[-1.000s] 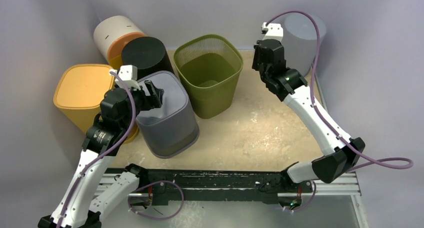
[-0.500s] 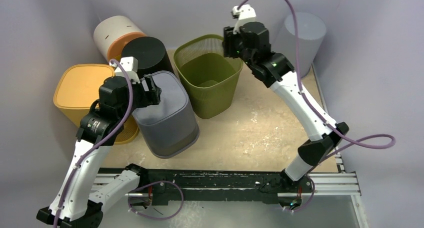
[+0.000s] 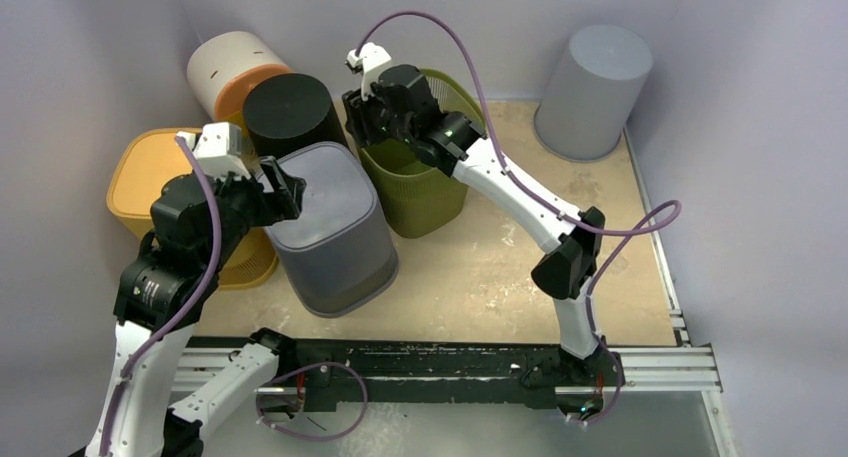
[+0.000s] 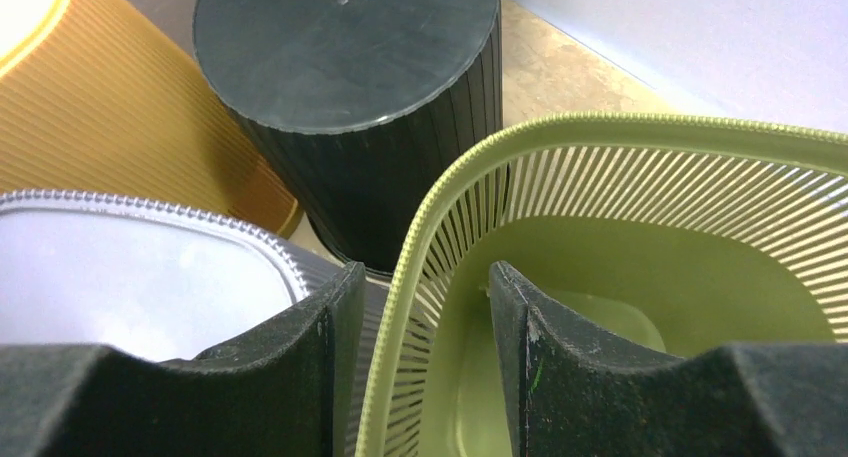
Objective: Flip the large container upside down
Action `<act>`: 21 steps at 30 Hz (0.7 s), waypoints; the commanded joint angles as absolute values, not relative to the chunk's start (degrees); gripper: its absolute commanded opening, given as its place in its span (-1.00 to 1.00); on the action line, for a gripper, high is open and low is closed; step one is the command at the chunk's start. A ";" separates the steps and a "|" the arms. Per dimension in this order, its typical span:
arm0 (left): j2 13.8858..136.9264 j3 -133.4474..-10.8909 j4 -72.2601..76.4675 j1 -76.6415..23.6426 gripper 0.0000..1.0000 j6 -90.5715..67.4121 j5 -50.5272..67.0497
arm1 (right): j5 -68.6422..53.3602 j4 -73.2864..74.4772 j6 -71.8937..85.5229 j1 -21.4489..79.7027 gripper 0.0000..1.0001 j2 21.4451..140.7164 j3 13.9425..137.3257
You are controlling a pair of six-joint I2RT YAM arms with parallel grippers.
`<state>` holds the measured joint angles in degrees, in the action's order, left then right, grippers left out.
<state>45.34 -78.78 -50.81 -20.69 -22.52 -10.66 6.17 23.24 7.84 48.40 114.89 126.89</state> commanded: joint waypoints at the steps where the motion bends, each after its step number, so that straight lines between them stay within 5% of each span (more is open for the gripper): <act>1: 44.30 -81.43 -50.59 -20.65 0.49 -23.35 -10.00 | 5.33 18.76 10.07 47.88 0.02 115.81 132.81; 21: 41.53 -79.91 -52.63 -20.62 0.49 -21.47 -11.22 | 11.21 21.64 12.57 48.69 -0.02 124.62 137.23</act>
